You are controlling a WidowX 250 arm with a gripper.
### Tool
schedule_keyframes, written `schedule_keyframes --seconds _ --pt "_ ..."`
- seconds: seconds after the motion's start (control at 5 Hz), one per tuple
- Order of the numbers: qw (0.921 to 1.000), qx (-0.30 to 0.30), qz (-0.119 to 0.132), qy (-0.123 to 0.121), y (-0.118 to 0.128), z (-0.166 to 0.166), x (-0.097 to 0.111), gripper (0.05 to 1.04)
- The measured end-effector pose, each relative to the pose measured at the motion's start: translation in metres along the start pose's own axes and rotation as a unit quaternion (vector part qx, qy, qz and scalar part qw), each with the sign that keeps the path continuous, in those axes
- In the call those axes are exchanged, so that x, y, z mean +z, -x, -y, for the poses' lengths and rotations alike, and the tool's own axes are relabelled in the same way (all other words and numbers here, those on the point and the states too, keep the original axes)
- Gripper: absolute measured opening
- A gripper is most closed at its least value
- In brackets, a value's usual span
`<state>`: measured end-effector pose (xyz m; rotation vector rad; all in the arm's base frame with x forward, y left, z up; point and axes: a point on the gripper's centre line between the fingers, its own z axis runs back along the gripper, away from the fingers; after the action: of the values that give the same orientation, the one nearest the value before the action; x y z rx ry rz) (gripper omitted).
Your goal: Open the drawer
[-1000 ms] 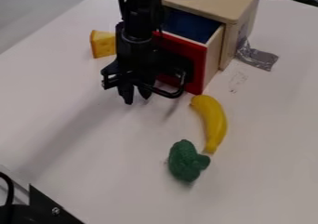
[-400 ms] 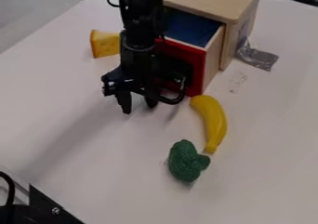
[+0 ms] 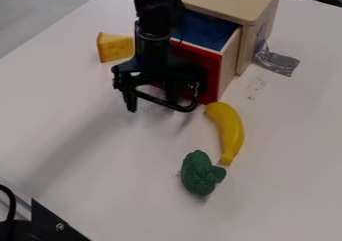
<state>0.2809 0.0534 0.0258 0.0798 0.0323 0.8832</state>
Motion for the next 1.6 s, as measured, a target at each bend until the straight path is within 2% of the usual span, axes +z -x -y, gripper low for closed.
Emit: schedule_keyframes --seconds 0.2,0.4,0.6,0.8,1.0,1.2,1.4,1.6 --pt "0.9986 -0.043 -0.003 0.030 -0.011 0.018 0.032 0.999" --pt "0.9942 -0.095 0.009 0.049 -0.023 0.033 0.071 0.999" --pt "0.9809 -0.192 0.001 0.029 -0.007 0.047 0.088 0.999" --pt "0.9575 -0.288 -0.017 -0.006 0.013 0.048 0.088 0.999" --pt "0.9298 -0.366 -0.024 -0.027 0.035 0.034 0.086 0.999" --pt "0.9148 -0.401 -0.036 -0.031 0.049 0.021 0.084 0.999" --pt "0.9101 -0.413 -0.028 -0.018 0.055 0.016 0.097 0.999" --pt "0.9101 -0.414 0.000 0.023 0.066 0.010 0.126 0.999"
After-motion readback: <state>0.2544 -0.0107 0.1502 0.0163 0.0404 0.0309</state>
